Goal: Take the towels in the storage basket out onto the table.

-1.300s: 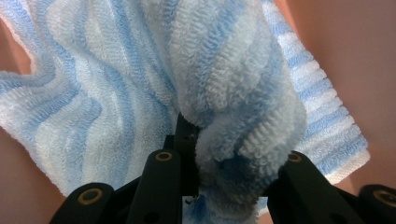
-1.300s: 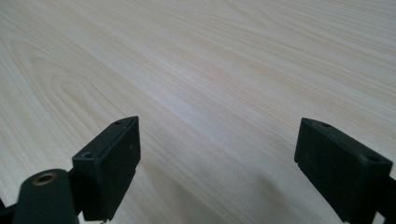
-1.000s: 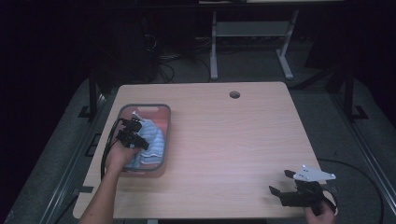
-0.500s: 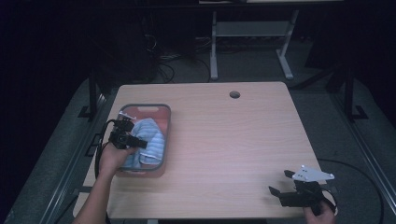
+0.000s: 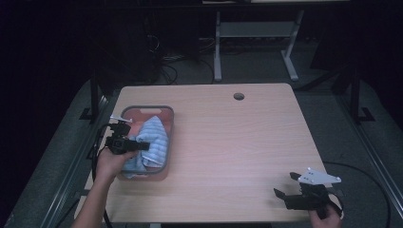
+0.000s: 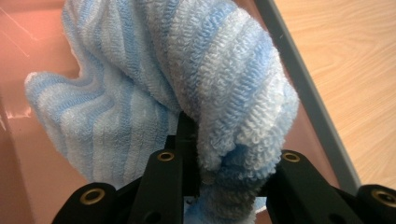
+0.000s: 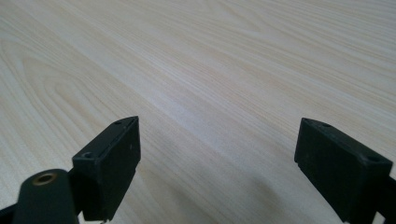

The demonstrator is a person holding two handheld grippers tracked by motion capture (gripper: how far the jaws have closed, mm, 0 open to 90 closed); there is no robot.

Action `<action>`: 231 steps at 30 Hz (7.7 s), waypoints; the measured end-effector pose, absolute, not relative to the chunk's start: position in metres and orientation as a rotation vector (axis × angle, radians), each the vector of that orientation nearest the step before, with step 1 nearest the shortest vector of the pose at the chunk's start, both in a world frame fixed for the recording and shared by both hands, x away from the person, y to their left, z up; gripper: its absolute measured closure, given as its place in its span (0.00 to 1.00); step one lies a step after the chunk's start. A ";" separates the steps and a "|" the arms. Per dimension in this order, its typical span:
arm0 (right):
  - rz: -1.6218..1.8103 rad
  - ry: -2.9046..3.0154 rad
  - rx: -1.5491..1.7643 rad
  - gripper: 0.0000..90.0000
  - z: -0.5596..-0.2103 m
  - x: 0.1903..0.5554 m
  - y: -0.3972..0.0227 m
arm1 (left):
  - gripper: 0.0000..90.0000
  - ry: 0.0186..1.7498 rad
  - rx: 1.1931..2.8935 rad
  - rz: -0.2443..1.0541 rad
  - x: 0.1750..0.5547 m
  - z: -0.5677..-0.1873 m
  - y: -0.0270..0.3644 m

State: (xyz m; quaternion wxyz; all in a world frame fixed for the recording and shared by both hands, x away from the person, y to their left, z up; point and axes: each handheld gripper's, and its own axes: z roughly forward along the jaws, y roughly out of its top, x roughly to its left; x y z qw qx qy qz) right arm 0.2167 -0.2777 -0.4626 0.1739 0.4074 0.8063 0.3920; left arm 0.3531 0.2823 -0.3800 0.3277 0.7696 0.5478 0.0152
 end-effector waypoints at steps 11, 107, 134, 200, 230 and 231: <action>1.122 2.277 1.155 0.15 -0.461 0.217 -0.278 | 0.81 1.428 1.944 0.040 0.352 -0.369 0.289; 1.145 2.245 1.167 0.15 -0.459 0.218 -0.286 | 0.81 1.151 2.033 0.112 0.362 -0.250 0.193; 1.155 2.239 1.176 0.15 -0.459 0.217 -0.289 | 0.81 1.096 2.094 0.078 0.372 -0.253 0.154; 1.192 2.227 1.194 0.15 -0.461 0.221 -0.292 | 0.81 1.003 2.170 -0.093 0.398 -0.320 0.045; 1.182 2.238 1.198 0.15 -0.462 0.222 -0.290 | 0.79 1.043 2.161 -0.169 0.408 -0.388 0.008; 1.182 2.240 1.196 0.15 -0.462 0.222 -0.290 | 0.79 1.035 2.174 -0.169 0.408 -0.390 0.008</action>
